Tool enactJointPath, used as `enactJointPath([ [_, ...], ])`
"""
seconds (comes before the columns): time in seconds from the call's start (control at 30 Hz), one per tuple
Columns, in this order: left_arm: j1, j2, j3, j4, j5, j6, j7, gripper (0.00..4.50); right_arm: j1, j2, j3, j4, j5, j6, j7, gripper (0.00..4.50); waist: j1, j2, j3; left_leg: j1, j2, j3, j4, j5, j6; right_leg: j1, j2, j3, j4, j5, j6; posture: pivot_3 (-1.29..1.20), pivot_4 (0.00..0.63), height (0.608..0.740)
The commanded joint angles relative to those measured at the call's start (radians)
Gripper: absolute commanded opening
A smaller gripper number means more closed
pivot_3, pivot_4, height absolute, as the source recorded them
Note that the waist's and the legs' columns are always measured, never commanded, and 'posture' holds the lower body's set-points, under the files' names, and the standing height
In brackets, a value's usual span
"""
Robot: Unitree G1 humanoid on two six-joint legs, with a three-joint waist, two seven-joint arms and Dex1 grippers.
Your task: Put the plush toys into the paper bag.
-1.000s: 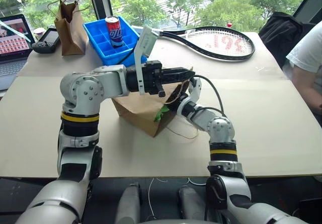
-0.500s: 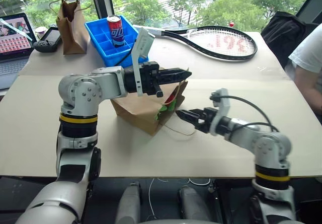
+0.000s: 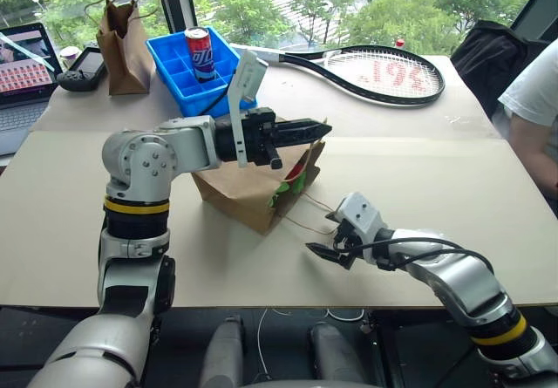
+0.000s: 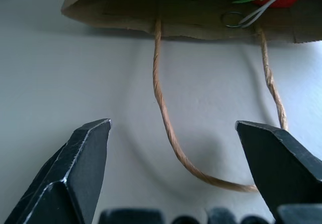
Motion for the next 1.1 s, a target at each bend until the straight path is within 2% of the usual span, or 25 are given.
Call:
enactJointPath([
  [0.03, -0.029, 0.011, 0.018, -0.026, -0.011, -0.016, -0.008, 0.0, 0.008, -0.012, 0.001, 0.04, -0.089, -0.074, 0.016, 2.94, 0.003, 0.0, 0.0, 0.001, 0.0, 0.0, 0.0, 0.0, 0.0, 0.001, 0.0, 0.0, 0.0, 0.0, 0.0, 0.0, 0.15, 0.731],
  [0.2, -0.032, 0.029, 0.027, -0.021, -0.006, -0.021, -0.007, 0.0, 0.022, -0.021, -0.081, 0.036, -0.089, -0.108, 0.041, 1.26, 0.016, 0.0, 0.0, 0.004, 0.0, 0.0, 0.0, 0.0, 0.0, 0.004, 0.0, 0.0, -0.001, 0.0, 0.0, 0.0, 0.15, 0.731],
  [0.23, -0.034, 0.033, 0.029, -0.018, -0.005, -0.024, -0.008, 0.0, 0.02, -0.024, -0.101, 0.031, -0.082, -0.102, 0.045, 0.82, 0.017, 0.0, 0.0, 0.004, 0.0, 0.0, 0.0, 0.0, 0.0, 0.004, 0.0, 0.0, -0.001, 0.0, 0.0, 0.0, 0.15, 0.731],
  [0.33, -0.04, 0.045, 0.031, -0.008, 0.002, -0.034, -0.01, 0.0, 0.0, -0.022, -0.162, 0.011, -0.049, -0.08, 0.065, 0.06, 0.02, 0.0, 0.0, 0.003, 0.0, 0.0, 0.0, 0.0, 0.0, 0.004, 0.0, 0.0, -0.001, 0.0, 0.0, 0.0, 0.15, 0.731],
  [0.5, -0.074, 0.073, 0.033, 0.035, 0.029, -0.071, -0.032, 0.0, -0.107, -0.004, -0.269, -0.062, 0.071, 0.017, 0.113, 0.06, 0.016, 0.0, 0.0, 0.004, 0.0, 0.0, 0.0, 0.0, 0.0, 0.004, 0.0, 0.0, -0.001, 0.0, 0.0, 0.0, 0.15, 0.731],
  [0.6, -0.123, 0.117, 0.021, 0.093, 0.077, -0.123, -0.076, 0.0, -0.256, -0.045, -0.318, -0.096, 0.133, 0.081, 0.169, 0.06, 0.014, 0.0, 0.001, 0.004, 0.0, 0.0, -0.001, 0.0, 0.0, 0.004, 0.0, 0.0, 0.0, 0.0, 0.0, 0.0, 0.15, 0.731],
  [0.83, -0.178, 0.166, 0.006, 0.207, 0.171, -0.229, -0.148, 0.0, -0.472, -0.108, -0.299, -0.101, 0.166, 0.118, 0.265, 0.06, 0.023, 0.001, 0.001, 0.003, 0.0, 0.0, -0.002, 0.0, 0.0, 0.004, 0.0, -0.001, -0.003, 0.0, -0.001, 0.0, 0.15, 0.731],
  [0.9, -0.18, 0.168, 0.005, 0.223, 0.188, -0.244, -0.158, 0.0, -0.499, -0.109, -0.294, -0.101, 0.168, 0.126, 0.276, 0.06, 0.022, 0.001, 0.001, 0.001, 0.0, 0.0, -0.002, 0.0, 0.0, 0.002, -0.001, -0.001, -0.003, 0.003, -0.006, 0.0, 0.15, 0.731],
  [1.1, -0.179, 0.143, 0.025, 0.263, 0.226, -0.285, -0.13, 0.0, -0.544, -0.119, -0.288, -0.103, 0.162, 0.141, 0.29, 0.06, 0.021, 0.001, 0.001, -0.001, 0.0, 0.0, -0.001, 0.0, 0.0, 0.001, 0.0, -0.001, -0.002, 0.003, -0.006, 0.0, 0.15, 0.731],
])
